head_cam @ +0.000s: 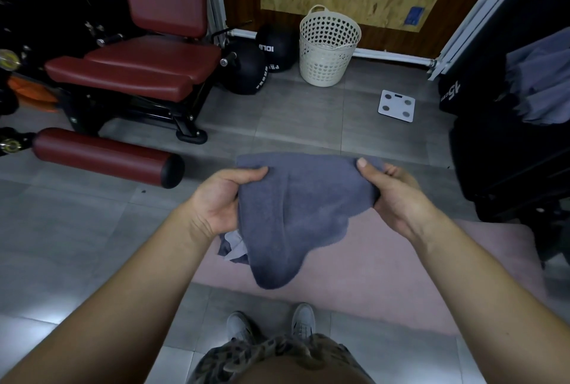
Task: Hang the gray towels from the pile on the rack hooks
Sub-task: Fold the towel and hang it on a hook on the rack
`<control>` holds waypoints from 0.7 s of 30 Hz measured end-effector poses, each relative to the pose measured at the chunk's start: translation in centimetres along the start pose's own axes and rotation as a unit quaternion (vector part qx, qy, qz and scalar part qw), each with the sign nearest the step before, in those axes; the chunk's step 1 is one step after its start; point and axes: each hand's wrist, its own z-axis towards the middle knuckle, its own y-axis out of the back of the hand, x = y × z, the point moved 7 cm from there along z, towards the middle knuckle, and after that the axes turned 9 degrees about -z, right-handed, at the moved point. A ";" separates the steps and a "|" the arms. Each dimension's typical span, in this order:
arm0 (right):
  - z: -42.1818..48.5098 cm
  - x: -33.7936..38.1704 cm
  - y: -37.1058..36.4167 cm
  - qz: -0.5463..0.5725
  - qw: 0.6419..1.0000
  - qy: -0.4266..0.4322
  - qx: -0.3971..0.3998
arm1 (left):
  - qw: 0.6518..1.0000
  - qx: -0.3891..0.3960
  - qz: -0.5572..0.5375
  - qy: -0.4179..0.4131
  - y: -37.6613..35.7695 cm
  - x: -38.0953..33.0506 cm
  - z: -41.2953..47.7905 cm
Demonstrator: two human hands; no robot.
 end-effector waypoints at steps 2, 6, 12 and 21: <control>-0.2 0.3 0.9 -0.054 0.998 0.025 -0.019 | 1.000 -0.001 -0.005 -0.007 0.4 -0.3 0.0; -0.6 1.1 1.7 -0.084 0.995 0.045 -0.036 | 0.999 0.025 0.009 -0.020 0.4 -1.1 0.2; -1.0 0.6 1.5 -0.030 0.998 0.042 -0.040 | 0.968 -0.165 0.132 -0.137 2.1 -1.7 2.6; -1.3 1.3 3.1 -0.207 0.946 0.144 -0.204 | 0.941 -0.171 0.111 -0.271 0.9 -2.8 2.8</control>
